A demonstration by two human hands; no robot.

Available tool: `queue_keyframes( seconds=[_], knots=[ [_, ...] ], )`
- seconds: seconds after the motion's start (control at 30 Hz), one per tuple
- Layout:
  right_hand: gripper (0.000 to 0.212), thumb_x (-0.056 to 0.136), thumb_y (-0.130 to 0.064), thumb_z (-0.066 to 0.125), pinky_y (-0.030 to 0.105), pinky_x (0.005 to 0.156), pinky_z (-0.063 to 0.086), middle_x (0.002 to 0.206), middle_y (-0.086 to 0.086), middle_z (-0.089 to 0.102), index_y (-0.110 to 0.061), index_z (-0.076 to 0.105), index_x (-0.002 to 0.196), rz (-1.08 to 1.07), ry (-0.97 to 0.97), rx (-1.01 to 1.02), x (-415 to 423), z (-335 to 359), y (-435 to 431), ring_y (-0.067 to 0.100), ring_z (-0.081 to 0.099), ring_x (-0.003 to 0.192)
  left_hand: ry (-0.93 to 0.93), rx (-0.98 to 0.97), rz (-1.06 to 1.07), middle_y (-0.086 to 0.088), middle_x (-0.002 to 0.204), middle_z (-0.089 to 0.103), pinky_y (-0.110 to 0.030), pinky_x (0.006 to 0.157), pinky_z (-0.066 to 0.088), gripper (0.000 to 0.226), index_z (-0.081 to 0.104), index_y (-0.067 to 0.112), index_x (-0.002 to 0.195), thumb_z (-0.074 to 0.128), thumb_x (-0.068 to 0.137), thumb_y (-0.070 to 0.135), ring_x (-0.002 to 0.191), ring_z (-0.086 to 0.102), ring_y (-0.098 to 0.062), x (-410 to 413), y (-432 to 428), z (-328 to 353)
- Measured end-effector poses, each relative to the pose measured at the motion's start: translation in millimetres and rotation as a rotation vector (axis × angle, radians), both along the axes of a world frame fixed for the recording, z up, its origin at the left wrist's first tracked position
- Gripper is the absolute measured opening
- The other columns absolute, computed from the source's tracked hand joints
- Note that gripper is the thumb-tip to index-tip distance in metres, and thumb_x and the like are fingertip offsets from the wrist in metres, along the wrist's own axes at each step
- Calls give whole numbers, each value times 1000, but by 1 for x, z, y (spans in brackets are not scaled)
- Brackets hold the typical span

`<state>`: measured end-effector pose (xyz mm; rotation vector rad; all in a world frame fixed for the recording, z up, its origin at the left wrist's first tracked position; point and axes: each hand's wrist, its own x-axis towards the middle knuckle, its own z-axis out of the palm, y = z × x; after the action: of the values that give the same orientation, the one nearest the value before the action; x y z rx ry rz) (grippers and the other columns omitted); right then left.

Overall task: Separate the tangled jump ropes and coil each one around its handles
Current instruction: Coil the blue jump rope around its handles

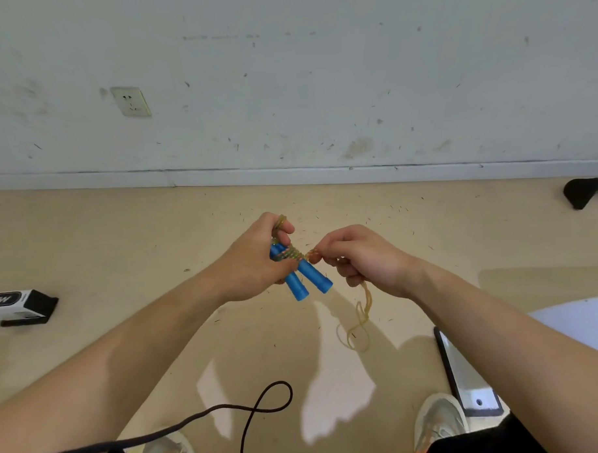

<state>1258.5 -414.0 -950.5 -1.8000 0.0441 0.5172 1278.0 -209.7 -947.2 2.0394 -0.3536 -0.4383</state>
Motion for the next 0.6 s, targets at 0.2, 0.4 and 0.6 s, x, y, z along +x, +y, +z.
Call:
queue_keyframes(
  seconds=[0.2,0.4,0.6],
  knots=[
    [17,90,-13,62,23,47,39,62,-2,60,-8,77,85,-106,-143,-77,-8,4,12,11,45,48,14,-59,17,0,106,43,-41,77,62,40,41,20,120,66,92,6,90,63,-24,-2,-5,-6],
    [24,97,-29,57,21,52,44,72,1,71,-20,77,89,-136,-227,-155,-18,8,23,10,54,48,-270,6,193,5,99,47,-18,75,52,38,46,21,115,67,89,2,83,52,-10,6,-4,-15],
    [31,102,-20,47,31,51,53,80,-1,68,-34,71,115,-164,-336,-104,-33,-5,47,14,57,48,-268,-219,527,6,97,48,-38,79,59,39,49,22,112,73,86,5,91,60,-23,4,-13,-26]
  ],
)
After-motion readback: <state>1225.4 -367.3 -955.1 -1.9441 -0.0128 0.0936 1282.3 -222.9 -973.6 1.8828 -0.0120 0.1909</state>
